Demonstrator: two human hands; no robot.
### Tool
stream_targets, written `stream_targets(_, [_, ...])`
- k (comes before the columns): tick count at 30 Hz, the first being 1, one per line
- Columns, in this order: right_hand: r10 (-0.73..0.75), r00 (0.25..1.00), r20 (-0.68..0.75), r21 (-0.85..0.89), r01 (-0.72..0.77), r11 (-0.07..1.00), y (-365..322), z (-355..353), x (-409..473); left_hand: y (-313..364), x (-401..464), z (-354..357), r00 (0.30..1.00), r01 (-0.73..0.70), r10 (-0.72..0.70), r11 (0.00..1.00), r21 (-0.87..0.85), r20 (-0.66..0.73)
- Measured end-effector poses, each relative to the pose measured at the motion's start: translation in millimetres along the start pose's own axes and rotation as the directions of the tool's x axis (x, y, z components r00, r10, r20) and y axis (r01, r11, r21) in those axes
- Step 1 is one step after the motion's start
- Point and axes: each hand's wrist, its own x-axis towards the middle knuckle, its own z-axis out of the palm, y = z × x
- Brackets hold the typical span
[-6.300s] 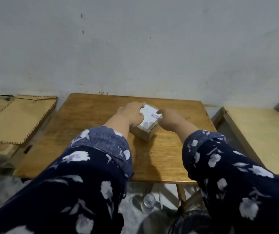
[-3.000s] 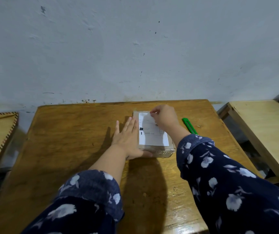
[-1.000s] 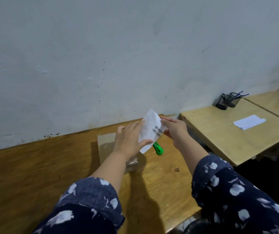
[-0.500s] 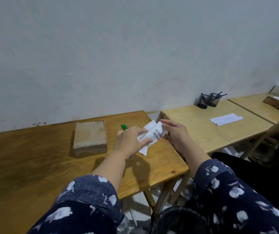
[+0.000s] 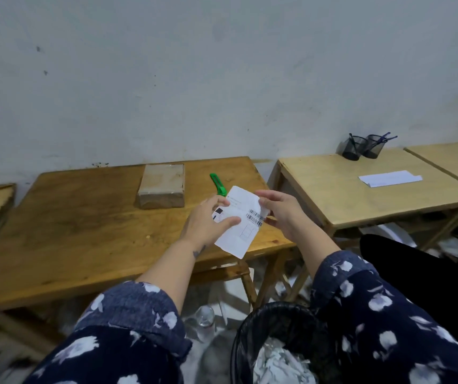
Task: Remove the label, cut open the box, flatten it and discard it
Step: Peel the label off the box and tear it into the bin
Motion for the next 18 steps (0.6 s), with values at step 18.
stream_targets(18, [-0.003,0.972,0.235,-0.250,0.063,0.966,-15,90,-64,-38,-81,-115,0.990,0.132,-0.132,0.991,-0.003,-0.043])
